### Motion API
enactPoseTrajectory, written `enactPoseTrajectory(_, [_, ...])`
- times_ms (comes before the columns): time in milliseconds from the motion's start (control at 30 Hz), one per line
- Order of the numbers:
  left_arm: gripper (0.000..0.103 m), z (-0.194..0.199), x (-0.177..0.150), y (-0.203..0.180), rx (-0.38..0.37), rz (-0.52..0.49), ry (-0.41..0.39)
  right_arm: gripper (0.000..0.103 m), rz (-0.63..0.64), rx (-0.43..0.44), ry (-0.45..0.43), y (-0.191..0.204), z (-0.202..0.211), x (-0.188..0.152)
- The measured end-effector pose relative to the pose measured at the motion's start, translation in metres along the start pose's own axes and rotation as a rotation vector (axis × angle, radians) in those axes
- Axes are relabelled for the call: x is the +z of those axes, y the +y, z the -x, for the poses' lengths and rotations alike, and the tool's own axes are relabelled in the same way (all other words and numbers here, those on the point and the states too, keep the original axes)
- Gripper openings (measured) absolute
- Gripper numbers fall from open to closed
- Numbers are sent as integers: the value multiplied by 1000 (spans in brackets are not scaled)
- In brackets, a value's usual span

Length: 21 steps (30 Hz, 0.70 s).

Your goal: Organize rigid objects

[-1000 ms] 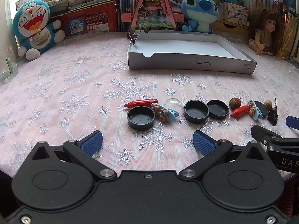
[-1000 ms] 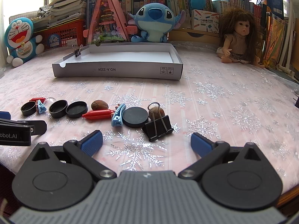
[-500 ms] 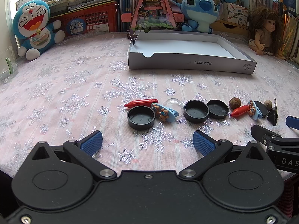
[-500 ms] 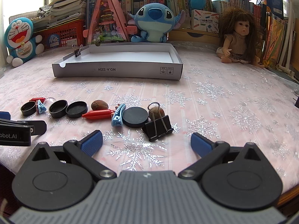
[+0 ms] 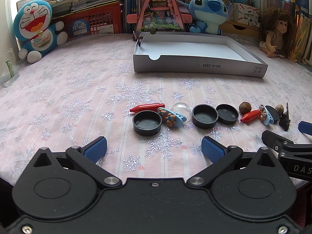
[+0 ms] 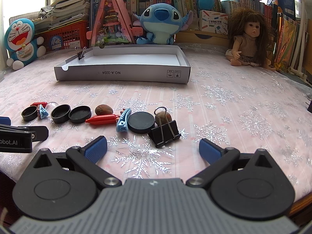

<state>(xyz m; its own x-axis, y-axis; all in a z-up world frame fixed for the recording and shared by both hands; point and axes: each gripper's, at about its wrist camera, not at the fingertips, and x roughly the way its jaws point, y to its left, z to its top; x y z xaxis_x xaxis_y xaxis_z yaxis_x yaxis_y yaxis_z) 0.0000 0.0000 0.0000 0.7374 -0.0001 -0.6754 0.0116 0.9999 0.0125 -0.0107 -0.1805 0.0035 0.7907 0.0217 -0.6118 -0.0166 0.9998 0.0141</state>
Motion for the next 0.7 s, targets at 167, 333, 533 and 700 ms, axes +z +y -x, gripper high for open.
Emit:
enactPoseTrajectory(167, [103,0,0,0,0,0,0,103,0,0,0,-1,0,0])
enactPoseTrajectory(333, [103,-1,-1,4,-16,-13,-14,103,-1,8,-15,-1,1,-2])
enactPoseTrajectory(533, [103,2,-6,12,-48,-29,-64,103,6,29,-41,-7,2,-5])
enactPoseTrajectory(700, [89,7,-3,22,-69,7,-66,102,-56,66,-35,-21,6,1])
